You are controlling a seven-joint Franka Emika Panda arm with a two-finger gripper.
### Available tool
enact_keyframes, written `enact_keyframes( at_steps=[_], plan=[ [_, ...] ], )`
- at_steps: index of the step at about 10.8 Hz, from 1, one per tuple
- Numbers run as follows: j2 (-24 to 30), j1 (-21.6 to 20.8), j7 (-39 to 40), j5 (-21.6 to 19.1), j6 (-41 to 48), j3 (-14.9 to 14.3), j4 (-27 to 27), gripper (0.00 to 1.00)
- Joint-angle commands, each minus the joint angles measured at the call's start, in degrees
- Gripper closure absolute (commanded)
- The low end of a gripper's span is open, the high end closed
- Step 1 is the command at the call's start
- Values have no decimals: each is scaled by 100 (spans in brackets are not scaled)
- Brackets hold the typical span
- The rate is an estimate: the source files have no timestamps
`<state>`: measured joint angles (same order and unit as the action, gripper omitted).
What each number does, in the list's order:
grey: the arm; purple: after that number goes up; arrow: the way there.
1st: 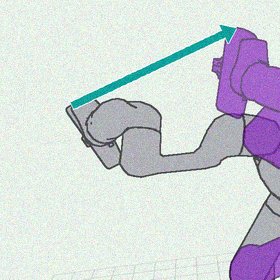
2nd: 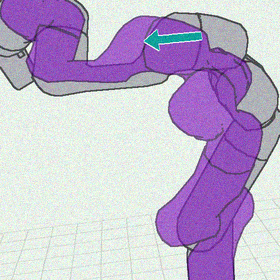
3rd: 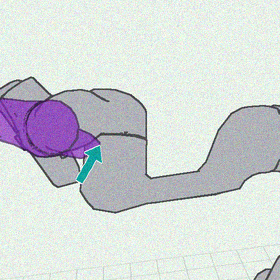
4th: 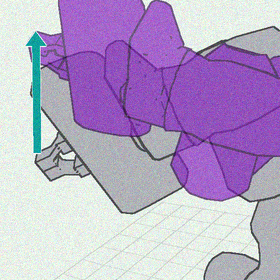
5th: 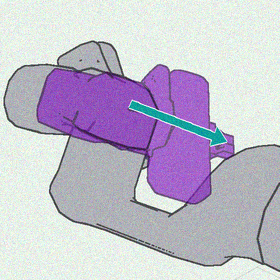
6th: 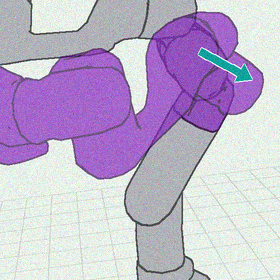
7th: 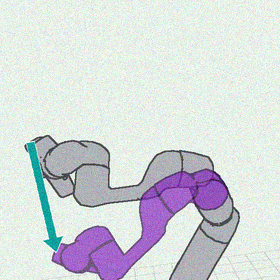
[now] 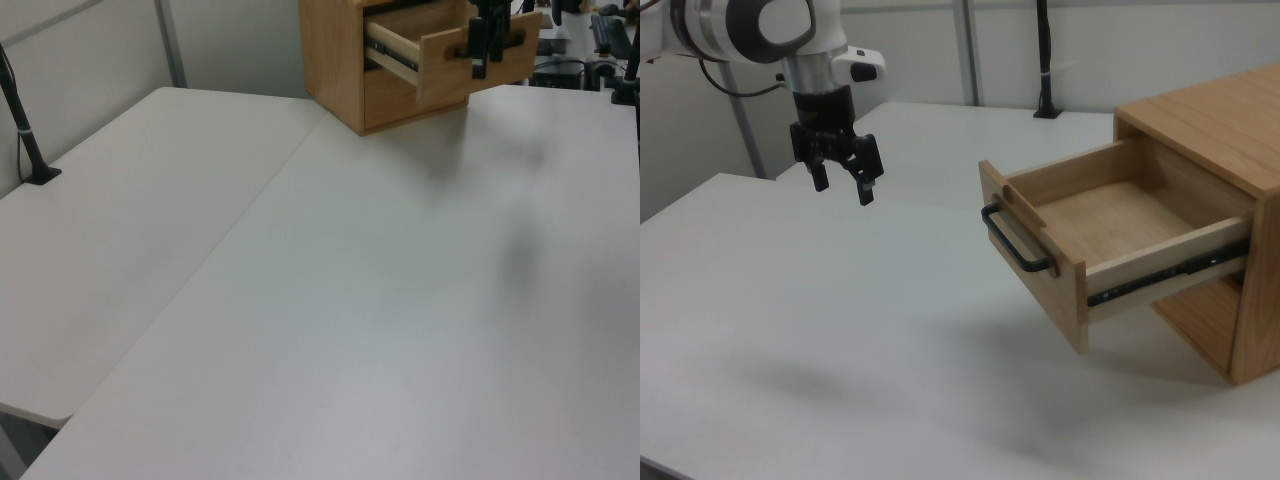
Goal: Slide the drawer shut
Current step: 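Move the gripper toward the open drawer's black bar handle and lower it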
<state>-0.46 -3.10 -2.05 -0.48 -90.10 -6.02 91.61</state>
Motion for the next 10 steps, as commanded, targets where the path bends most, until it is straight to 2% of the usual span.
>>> enact_keyframes(
  at_steps=[1,5,7,8,9,10],
  plan=[
    [11,-32,38,-83,-34,-66,-30,0],
    [-6,3,-119,-92,2,-83,-30,1],
    [-15,82,-865,-101,-51,-83,14,34],
    [-67,125,-1172,-110,-138,-109,14,53],
    [-68,187,-1706,-110,-296,-153,23,63],
    [-68,240,-2068,-110,-358,-241,32,67]
  ],
)
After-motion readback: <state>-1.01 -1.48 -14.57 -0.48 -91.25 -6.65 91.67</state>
